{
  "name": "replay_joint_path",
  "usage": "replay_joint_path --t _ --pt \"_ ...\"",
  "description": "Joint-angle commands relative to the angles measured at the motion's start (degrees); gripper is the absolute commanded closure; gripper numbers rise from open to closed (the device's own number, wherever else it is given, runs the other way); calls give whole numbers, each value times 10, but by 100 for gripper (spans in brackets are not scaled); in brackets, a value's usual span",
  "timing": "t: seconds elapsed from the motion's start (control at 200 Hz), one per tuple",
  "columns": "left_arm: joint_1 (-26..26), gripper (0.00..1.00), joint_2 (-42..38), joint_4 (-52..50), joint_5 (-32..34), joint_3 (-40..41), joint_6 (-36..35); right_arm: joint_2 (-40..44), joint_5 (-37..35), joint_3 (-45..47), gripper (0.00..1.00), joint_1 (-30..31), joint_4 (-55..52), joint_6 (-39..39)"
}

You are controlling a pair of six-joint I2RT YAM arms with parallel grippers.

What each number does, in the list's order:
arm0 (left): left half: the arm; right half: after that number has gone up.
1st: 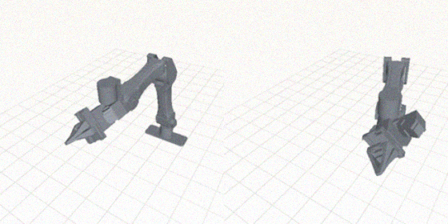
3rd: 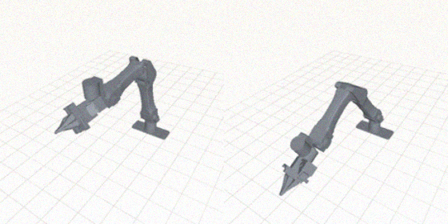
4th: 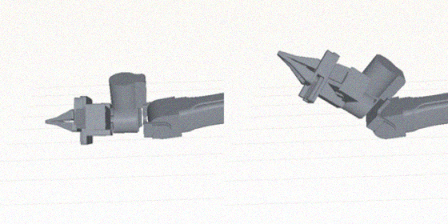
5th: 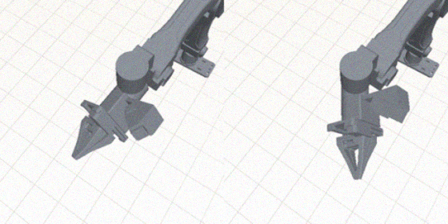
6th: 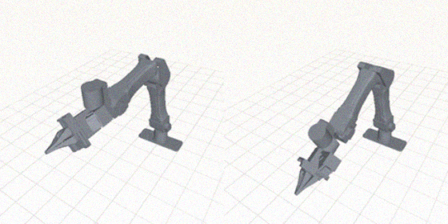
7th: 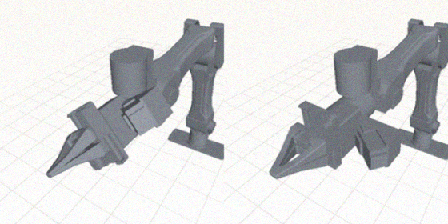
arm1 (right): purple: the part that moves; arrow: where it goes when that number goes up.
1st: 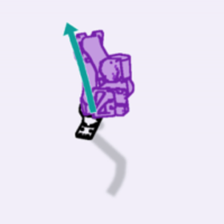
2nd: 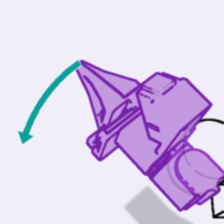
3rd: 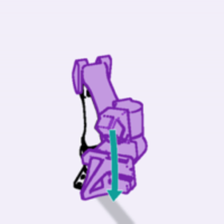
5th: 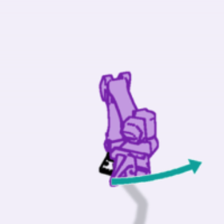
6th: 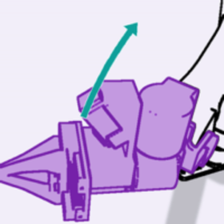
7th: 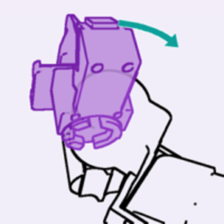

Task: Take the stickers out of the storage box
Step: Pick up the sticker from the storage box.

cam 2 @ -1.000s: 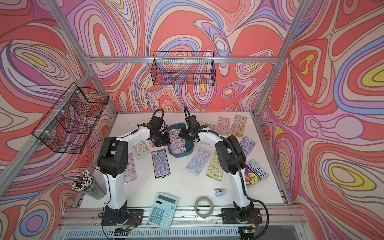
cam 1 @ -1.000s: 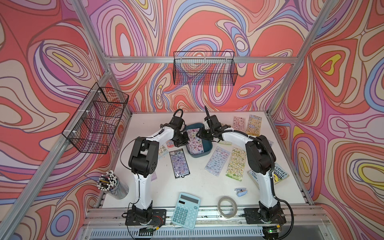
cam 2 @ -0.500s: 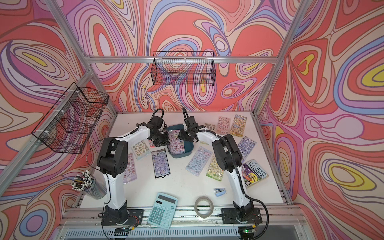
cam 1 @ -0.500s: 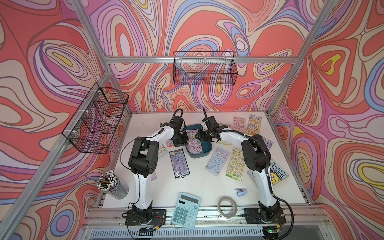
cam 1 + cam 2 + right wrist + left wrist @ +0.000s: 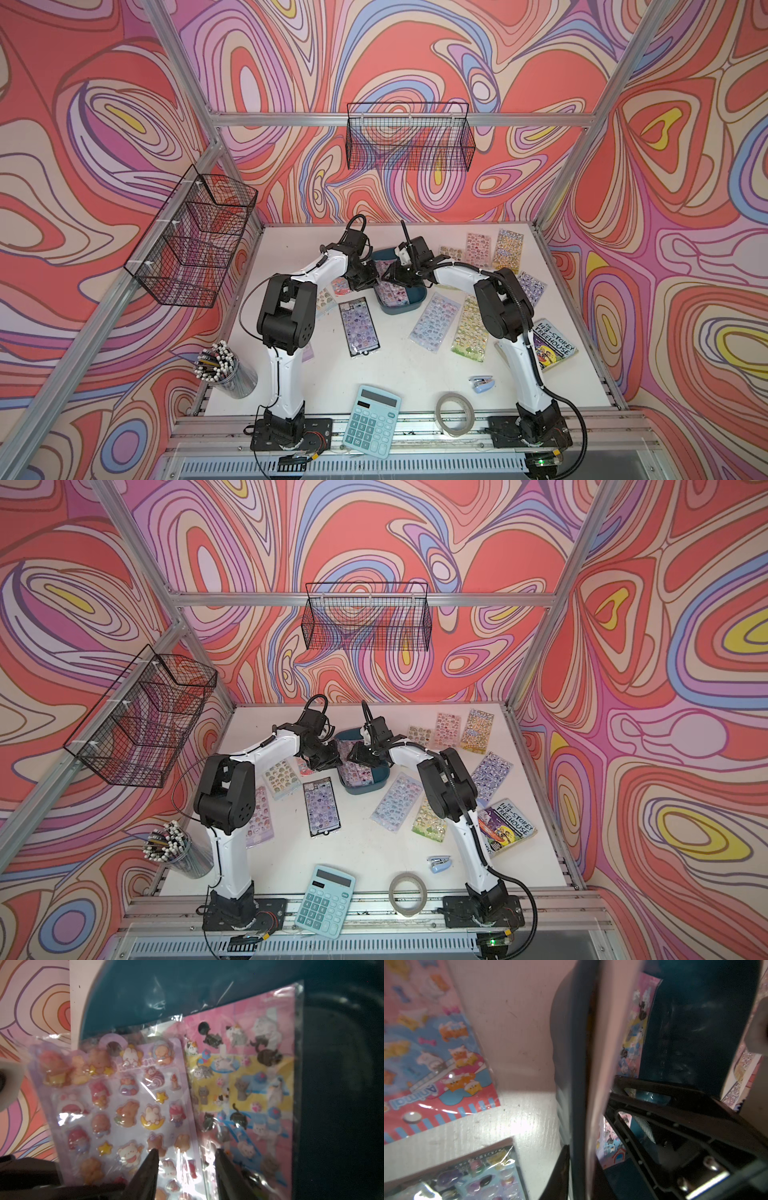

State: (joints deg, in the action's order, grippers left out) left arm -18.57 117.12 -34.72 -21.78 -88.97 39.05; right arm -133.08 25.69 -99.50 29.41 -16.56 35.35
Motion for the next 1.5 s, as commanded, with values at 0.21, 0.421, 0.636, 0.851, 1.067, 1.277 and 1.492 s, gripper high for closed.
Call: replay_joint_path --t 0.21,0.421,0.636,0.851,1.067,1.277,1.492 --pt "-1 56 1 -1 -7 -20 4 -19 36 9 52 2 1 12" --pt "0 64 -4 -10 -3 -30 -2 -25 90 18 55 1 49 37" --pt "0 71 -19 -21 5 -30 -7 -28 63 18 56 -3 31 35" --pt "0 61 -30 -35 17 -32 -12 -24 72 29 56 -5 47 37" --pt "0 43 -44 -44 28 -28 -12 -33 122 42 56 -6 102 70" --pt "0 52 -63 -51 40 -25 -16 -30 111 46 56 -6 97 68" --pt "0 67 -62 -58 46 -28 -17 -27 111 48 56 -6 101 70"
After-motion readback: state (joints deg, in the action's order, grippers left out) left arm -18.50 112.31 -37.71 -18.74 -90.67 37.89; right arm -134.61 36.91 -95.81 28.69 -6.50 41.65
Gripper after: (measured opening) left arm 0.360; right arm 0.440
